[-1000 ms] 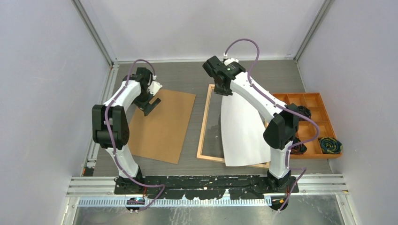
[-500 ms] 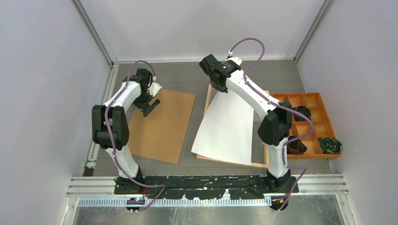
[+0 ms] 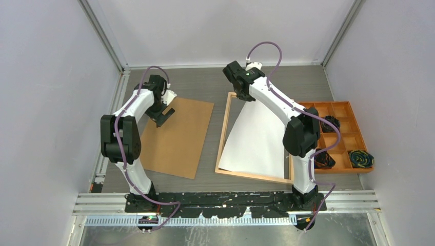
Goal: Put the photo into the frame
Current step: Turn over the photo from the photo frame.
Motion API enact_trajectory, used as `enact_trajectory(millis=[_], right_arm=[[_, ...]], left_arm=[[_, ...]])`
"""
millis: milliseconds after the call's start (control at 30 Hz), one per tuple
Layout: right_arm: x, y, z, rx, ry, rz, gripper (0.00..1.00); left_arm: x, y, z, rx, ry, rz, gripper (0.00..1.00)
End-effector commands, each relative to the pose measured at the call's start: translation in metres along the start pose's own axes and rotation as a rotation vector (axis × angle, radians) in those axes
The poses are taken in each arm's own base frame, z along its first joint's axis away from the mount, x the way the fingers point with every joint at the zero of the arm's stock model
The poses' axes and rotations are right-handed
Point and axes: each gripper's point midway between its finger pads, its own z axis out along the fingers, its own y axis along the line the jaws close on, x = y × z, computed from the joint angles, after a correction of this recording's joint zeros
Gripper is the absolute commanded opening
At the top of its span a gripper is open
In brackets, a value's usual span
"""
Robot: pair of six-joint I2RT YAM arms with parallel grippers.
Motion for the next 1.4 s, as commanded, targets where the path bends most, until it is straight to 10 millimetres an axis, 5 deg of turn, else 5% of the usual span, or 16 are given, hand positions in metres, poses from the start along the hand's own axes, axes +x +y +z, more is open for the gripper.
enact_trajectory(millis=[0, 267, 533, 833, 1067, 1233, 1300, 1367], right_arm=[[-0.009, 0.001, -0.002, -0.021, -0.028, -0.031, 0.01], [-0.012, -0.013, 0.002, 0.046, -0.044, -0.04, 0.01], [0.007, -0.02, 0.014, 0.077, 0.002, -0.122, 0.01], [0.009, -0.019, 0.022, 0.085, 0.012, -0.195, 0.01], [-0.009, -0.012, 0.02, 0.098, -0.027, -0.17, 0.01], [0.001, -0.004, 0.025, 0.112, -0.007, -0.2, 0.01], [0.009, -0.001, 0.028, 0.094, 0.018, -0.203, 0.04], [0.016, 0.002, 0.031, 0.078, 0.038, -0.206, 0.21]], left_arm=[[-0.002, 0.009, -0.009, -0.037, -0.029, -0.012, 1.0], [0.0, 0.007, -0.006, -0.036, -0.021, -0.007, 1.0], [-0.001, 0.008, -0.005, -0.038, -0.022, -0.004, 1.0], [0.002, 0.009, -0.004, -0.048, -0.015, 0.003, 1.0], [0.001, 0.01, -0.005, -0.05, -0.017, 0.003, 1.0], [0.001, 0.01, -0.005, -0.05, -0.017, 0.007, 1.0], [0.001, 0.01, -0.005, -0.049, -0.016, 0.008, 1.0], [0.002, 0.01, -0.005, -0.049, -0.013, 0.012, 1.0]])
